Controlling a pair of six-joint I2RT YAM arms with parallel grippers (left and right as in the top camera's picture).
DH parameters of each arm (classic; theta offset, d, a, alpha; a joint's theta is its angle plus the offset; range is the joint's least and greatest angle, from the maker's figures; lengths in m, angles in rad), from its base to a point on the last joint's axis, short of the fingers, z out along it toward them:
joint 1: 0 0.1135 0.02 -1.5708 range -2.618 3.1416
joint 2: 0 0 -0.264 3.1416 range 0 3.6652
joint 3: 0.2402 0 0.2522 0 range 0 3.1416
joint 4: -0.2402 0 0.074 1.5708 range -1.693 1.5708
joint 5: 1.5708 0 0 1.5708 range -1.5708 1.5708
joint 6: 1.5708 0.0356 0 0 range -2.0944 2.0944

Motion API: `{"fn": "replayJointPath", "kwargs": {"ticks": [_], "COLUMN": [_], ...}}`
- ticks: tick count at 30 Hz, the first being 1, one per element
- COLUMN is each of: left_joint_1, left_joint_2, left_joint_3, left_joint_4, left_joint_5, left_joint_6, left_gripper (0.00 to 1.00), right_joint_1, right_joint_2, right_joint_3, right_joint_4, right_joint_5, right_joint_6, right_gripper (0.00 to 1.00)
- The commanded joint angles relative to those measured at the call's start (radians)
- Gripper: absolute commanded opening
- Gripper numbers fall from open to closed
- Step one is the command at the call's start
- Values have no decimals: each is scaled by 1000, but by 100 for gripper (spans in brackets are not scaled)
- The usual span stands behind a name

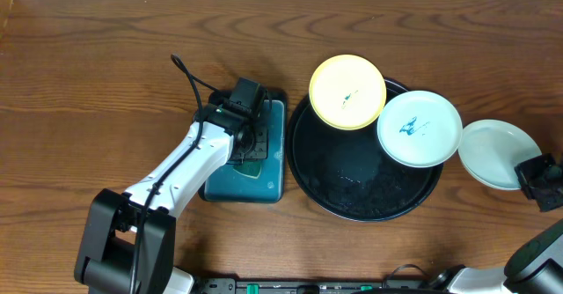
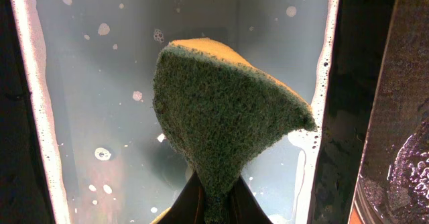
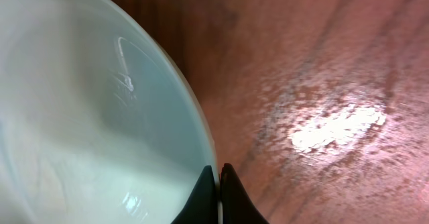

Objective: Clean dirty plates on tray and stack at the side
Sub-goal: 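Move the right gripper to the blue-marked mint plate's rim and grip it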

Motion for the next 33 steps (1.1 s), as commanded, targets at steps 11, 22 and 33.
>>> {"fn": "replayJointPath", "kwargs": {"ticks": [11,22,33], "left_joint_1": [5,5,5], "left_joint_2": [2,2,2], "left_joint_3": [-6,-6,-6], "left_joint_4": [0,0,0], "left_joint_5": [-4,-4,-1], "left_joint_6": [1,1,1], "left_gripper": [8,8,8], "right_joint_1": [67,245,401], "right_joint_2": [10,10,10], "right_joint_3": [13,13,12], "right_joint_4": [59,122,131], "right_joint_5": [-171,-263,-171], "right_joint_6": [-85,-213,-220], "right_gripper": [50,56,58]}}
